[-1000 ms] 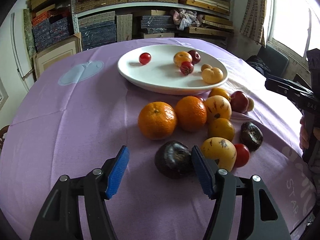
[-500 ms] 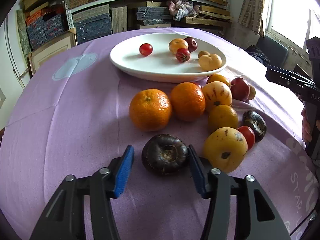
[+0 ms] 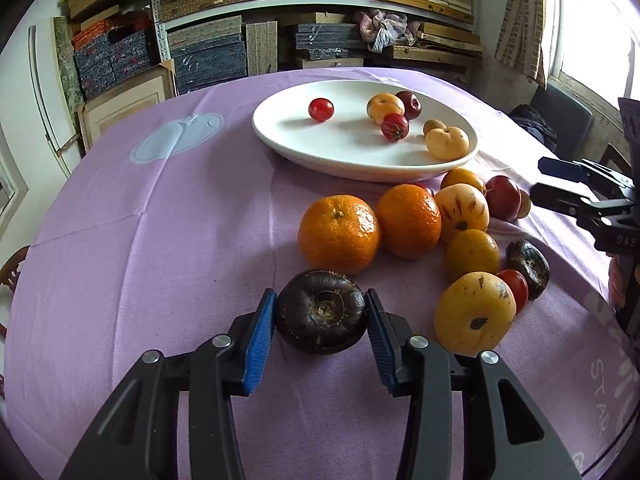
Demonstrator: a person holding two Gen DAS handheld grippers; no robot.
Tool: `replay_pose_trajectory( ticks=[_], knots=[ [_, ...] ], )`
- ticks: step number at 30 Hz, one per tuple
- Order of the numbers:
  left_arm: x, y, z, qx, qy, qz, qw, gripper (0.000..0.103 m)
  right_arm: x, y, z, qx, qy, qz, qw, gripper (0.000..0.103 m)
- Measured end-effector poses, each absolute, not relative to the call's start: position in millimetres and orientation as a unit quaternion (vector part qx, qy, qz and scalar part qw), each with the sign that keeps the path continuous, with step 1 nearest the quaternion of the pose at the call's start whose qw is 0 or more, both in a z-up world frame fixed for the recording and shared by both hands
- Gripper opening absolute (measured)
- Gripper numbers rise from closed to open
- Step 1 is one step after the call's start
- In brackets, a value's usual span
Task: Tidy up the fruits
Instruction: 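Grasp a dark purple tomato with the left tool, then place the dark tomato on the plate with the left tool while the right tool places a brown fruit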
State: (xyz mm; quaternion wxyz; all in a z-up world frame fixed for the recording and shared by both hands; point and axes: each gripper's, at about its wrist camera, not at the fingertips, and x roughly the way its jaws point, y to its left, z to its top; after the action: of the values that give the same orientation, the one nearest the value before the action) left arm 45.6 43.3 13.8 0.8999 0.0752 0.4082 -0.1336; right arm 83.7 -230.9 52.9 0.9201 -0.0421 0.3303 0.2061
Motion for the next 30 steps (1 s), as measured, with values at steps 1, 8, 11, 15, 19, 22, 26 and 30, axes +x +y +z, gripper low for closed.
replay_pose_trajectory(
  ticks=[1,8,11,15,19,22,26,30],
  knots=[
    [45.1,41.1,12.7,0.078,0.409,-0.135,0.899,0.045,86.8,-226.2,51.4,-0.046,0.336,0.211,0.917,0.072],
    [43.8,39.0,11.5,0.080,0.409,-0.140,0.898,0.045,81.9,-214.4,46.3,-0.082,0.348,0.225,0.906,0.061],
    [43.9,40.7,11.8,0.077,0.411,-0.141,0.897,0.045,79.1,-230.6,47.5,-0.067,0.346,0.217,0.910,0.061],
    [42.8,39.5,11.7,0.079,0.410,-0.144,0.897,0.045,89.3,-241.5,42.6,-0.045,0.368,0.211,0.904,0.048],
    [43.4,41.0,11.0,0.077,0.411,-0.141,0.897,0.045,91.1,-234.9,39.5,-0.058,0.376,0.216,0.899,0.039],
    [44.0,42.2,10.6,0.074,0.413,-0.142,0.897,0.045,94.2,-232.8,37.0,-0.055,0.386,0.222,0.894,0.039],
    [45.0,43.4,10.5,0.070,0.414,-0.142,0.896,0.045,101.6,-238.7,32.6,-0.028,0.402,0.232,0.885,0.034],
    [46.0,46.1,10.3,0.062,0.416,-0.142,0.896,0.045,104.3,-239.9,29.9,-0.019,0.411,0.237,0.880,0.029]
  ],
)
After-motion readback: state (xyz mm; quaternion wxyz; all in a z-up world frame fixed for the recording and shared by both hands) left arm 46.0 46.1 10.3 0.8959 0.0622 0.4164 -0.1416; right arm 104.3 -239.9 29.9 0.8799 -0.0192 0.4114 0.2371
